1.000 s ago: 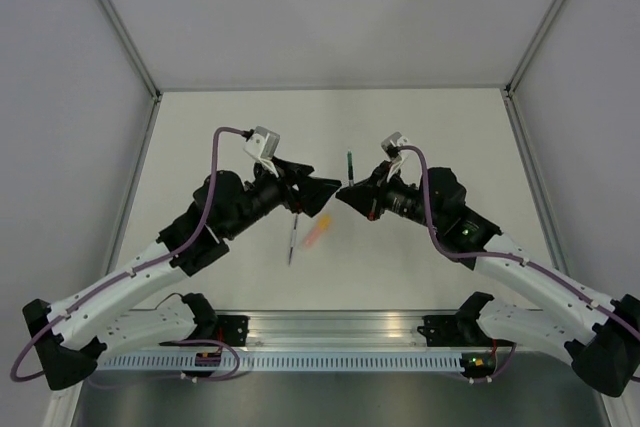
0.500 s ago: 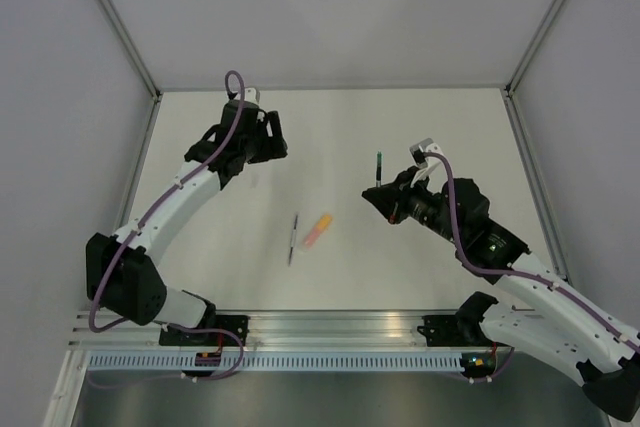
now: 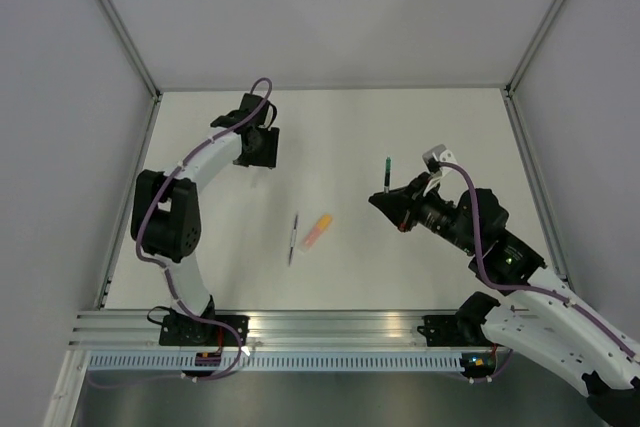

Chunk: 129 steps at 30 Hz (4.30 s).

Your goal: Insert the pens into the pen caps

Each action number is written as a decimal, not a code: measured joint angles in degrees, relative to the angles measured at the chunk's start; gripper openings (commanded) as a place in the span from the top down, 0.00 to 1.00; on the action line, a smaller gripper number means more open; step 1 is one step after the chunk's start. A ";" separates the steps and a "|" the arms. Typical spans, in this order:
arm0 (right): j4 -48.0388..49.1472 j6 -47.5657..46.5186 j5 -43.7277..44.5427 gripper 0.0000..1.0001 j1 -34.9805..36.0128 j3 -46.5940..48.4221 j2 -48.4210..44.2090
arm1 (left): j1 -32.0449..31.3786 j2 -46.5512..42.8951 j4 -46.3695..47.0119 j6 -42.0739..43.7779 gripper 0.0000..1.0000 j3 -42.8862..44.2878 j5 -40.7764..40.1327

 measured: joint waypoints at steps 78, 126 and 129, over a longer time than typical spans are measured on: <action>9.05 3.32 -13.86 1.00 0.00 -4.07 6.88 | 2.73 -26.80 42.71 -37.75 0.98 -25.62 52.11; 35.04 10.29 -19.80 1.00 7.43 -12.50 10.73 | -19.37 -44.09 67.04 -30.84 0.98 -36.15 45.70; 34.73 10.27 -19.82 1.00 7.43 -12.50 10.73 | -19.45 -44.09 67.28 -30.86 0.98 -36.20 45.59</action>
